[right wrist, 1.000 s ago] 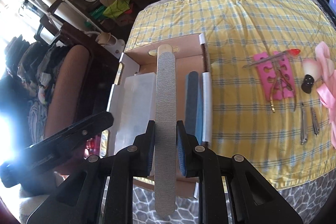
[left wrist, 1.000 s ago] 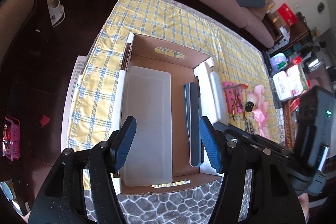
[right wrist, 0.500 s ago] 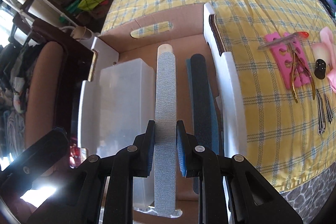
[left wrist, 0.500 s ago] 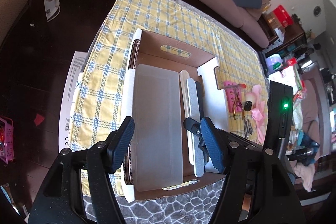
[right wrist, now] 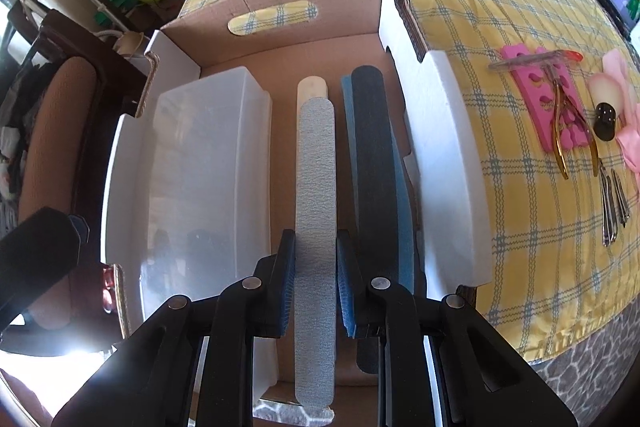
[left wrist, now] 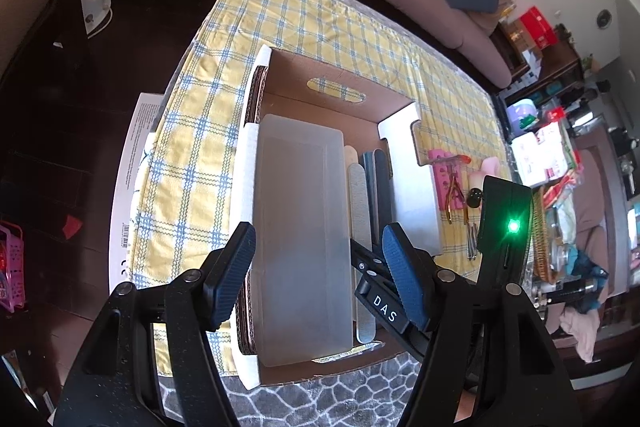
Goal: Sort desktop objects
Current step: 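Lower the grey nail file into the tray and open the right gripper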
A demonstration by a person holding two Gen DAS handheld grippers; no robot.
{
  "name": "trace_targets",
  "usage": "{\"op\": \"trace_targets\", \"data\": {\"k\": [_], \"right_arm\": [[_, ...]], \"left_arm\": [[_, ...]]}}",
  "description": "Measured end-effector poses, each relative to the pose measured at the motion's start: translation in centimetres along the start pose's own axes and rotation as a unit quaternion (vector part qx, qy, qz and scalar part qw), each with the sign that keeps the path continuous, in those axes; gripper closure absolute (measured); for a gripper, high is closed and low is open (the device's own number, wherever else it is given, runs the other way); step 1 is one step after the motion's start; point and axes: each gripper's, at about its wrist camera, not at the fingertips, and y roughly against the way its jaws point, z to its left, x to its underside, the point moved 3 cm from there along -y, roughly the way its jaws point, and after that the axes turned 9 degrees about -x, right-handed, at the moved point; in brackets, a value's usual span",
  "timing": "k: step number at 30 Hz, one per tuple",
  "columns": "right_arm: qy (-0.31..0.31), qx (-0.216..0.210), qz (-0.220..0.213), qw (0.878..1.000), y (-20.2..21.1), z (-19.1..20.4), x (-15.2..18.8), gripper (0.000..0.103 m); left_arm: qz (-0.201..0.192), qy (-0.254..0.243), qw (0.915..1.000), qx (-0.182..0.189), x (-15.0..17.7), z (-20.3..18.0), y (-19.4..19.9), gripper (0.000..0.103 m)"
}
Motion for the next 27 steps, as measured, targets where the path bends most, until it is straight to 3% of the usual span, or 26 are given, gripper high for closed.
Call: {"op": "trace_targets", "data": {"k": [10,16,18,20,25,27], "right_arm": [[0.006,0.009,0.006,1.000,0.2,0.3,0.8,0.084],[0.021,0.011,-0.012,1.000,2.4,0.6,0.5,0.070],[0.030,0.014,-0.025,0.999,4.0,0.6,0.0,0.069],[0.033,0.009,-0.038,0.999,5.6,0.6,-0.3,0.065],[0.047,0.012,-0.065,0.997,9.1,0.2,-1.1,0.046],[0.051,0.017,-0.070,0.996,10.1,-0.2,-1.2,0.044]], "left_arm": [[0.007,-0.002,0.9999,-0.009,0.7,0.2,-0.2,0.039],[-0.003,-0.006,0.9999,-0.012,0.6,-0.1,1.0,0.036],[-0.010,-0.011,0.9998,-0.015,0.6,-0.4,1.6,0.031],[-0.019,-0.019,0.9994,-0.020,0.6,-0.8,2.3,0.016],[-0.029,-0.045,0.9982,-0.026,0.9,-2.3,3.2,0.003],[-0.027,-0.050,0.9981,-0.023,1.2,-3.0,3.3,0.001]]}}
